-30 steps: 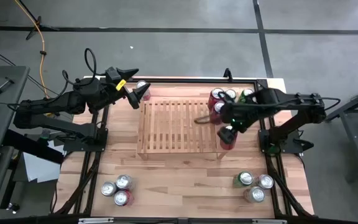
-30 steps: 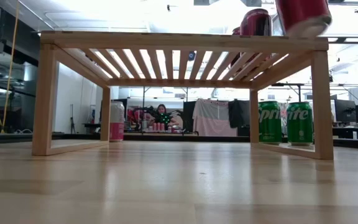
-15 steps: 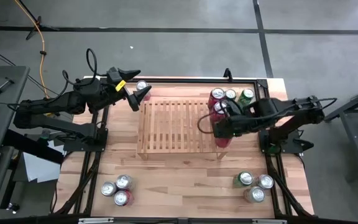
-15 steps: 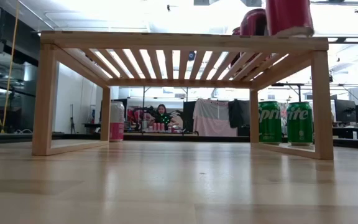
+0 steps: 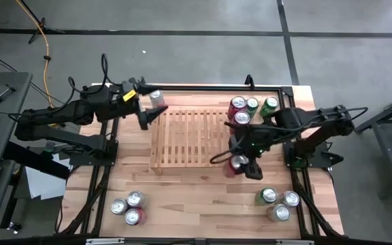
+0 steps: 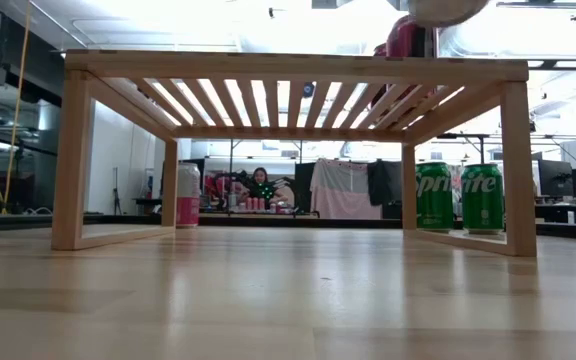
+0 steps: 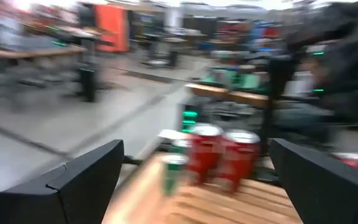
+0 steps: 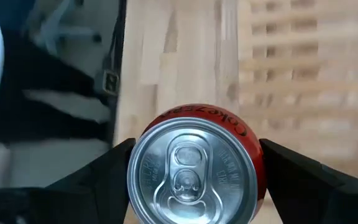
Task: Place canned beverage on shelf
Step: Put the top left red soda can on the shelf
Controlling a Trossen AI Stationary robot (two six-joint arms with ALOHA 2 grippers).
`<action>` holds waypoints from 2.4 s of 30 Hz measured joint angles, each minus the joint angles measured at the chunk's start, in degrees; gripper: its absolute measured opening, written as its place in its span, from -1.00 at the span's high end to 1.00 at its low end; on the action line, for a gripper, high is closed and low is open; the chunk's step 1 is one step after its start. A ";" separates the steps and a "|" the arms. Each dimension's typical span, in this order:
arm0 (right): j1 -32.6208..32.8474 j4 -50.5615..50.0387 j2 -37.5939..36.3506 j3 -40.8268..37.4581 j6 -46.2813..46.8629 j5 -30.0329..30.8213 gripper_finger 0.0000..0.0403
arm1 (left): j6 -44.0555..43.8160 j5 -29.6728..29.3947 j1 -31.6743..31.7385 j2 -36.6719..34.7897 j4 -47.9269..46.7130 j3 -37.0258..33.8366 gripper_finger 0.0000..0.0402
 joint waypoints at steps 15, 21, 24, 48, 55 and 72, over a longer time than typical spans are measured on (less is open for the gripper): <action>-0.42 -4.72 2.27 0.00 -30.17 -0.83 -0.44 | -15.68 14.79 -0.04 0.00 3.97 0.00 -0.96; -0.62 -10.21 1.55 0.00 1.26 0.92 -0.44 | -12.98 7.85 0.00 0.00 4.54 0.00 -0.96; -0.58 -12.64 1.22 0.19 19.27 5.39 -0.44 | -10.59 3.42 0.35 0.00 5.53 0.00 -0.96; -3.65 -17.16 1.40 -0.04 65.22 28.17 -0.44 | -3.62 7.75 6.86 0.00 5.88 0.00 -0.96; -4.33 -16.76 1.40 -0.04 65.22 28.14 -0.51 | -3.59 8.20 6.85 0.00 4.53 0.00 -0.96; -4.33 -16.00 1.40 -0.04 65.62 25.19 -0.54 | -4.69 8.18 6.84 0.00 4.19 0.00 -0.96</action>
